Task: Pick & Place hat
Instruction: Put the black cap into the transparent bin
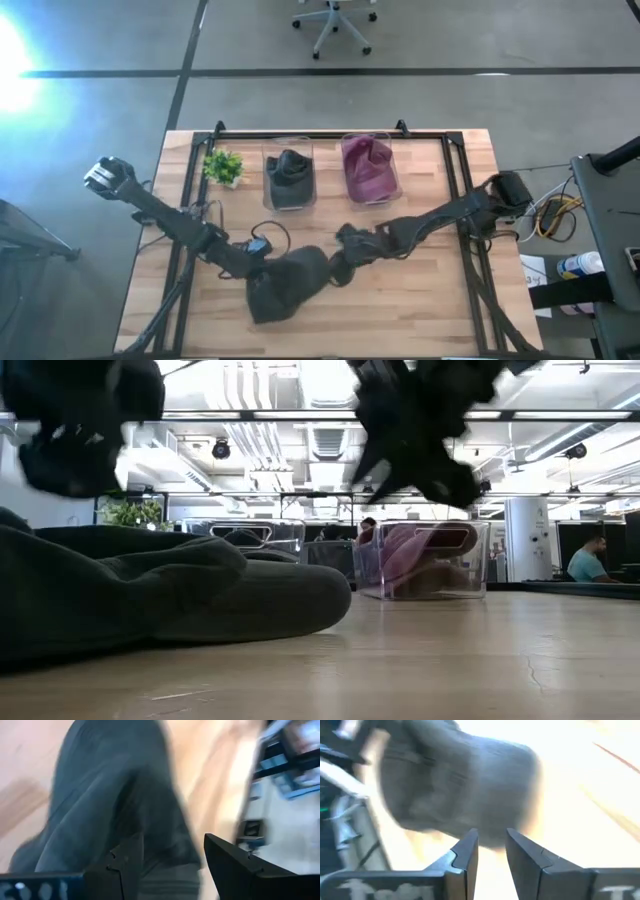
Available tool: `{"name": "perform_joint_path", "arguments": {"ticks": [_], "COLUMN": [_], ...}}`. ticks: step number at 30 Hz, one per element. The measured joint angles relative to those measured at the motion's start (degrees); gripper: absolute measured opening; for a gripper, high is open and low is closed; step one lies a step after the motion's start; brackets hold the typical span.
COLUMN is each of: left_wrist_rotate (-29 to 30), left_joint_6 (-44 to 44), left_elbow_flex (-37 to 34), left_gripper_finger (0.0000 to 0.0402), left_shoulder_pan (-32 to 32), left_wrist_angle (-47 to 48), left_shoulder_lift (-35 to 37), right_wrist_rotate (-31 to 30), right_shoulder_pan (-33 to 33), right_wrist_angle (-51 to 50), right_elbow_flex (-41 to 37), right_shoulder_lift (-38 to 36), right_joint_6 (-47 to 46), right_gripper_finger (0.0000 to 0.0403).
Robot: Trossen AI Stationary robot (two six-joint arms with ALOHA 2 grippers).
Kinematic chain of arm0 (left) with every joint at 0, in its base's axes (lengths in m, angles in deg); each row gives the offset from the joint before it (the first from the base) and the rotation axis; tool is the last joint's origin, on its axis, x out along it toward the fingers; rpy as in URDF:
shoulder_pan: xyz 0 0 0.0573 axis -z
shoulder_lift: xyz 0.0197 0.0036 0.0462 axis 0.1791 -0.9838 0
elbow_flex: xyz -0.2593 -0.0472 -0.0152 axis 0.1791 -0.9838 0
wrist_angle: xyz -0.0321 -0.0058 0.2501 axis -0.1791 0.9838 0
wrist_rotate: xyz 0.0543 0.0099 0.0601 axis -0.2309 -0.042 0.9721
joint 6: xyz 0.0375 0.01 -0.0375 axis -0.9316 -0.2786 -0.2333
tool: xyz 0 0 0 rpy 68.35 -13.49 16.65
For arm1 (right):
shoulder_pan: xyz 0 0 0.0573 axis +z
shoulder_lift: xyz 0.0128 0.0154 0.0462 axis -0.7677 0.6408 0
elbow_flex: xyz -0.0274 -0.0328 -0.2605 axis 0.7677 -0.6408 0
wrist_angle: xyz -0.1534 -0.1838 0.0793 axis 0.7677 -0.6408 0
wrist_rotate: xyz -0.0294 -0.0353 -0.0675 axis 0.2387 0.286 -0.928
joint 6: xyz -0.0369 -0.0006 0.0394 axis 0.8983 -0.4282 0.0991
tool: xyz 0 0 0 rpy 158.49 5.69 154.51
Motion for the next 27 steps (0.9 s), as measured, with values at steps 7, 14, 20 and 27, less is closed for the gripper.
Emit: {"name": "perform_joint_path", "arguments": {"ticks": [7,14,20,27], "left_wrist_rotate": [-2.52,-3.26,-3.24,-2.89], "left_joint_6": [2.89,2.92,1.68,1.26], "left_elbow_flex": [-0.05,-0.05,-0.02,-0.01], "left_gripper_finger": [0.0202,0.0202,0.0202,0.0202], "left_shoulder_pan": [1.26,1.24,1.16,1.09], "left_wrist_angle": [2.18,1.60,1.38,1.18], "left_shoulder_lift": [-7.97,-12.76,-14.17,-14.26], "right_wrist_rotate": [4.59,6.92,9.71,17.55], "right_shoulder_pan": [-2.22,-2.71,-3.58,-3.89], "right_wrist_angle": [17.37,24.92,30.31,36.39], "right_elbow_flex": [-10.67,-12.11,-8.53,-0.24], "right_shoulder_lift": [-0.60,5.08,11.23,18.97], "right_joint_6": [-7.39,-7.88,-3.92,2.70], "right_gripper_finger": [0.0122,0.0184,0.0211,0.0205]}}
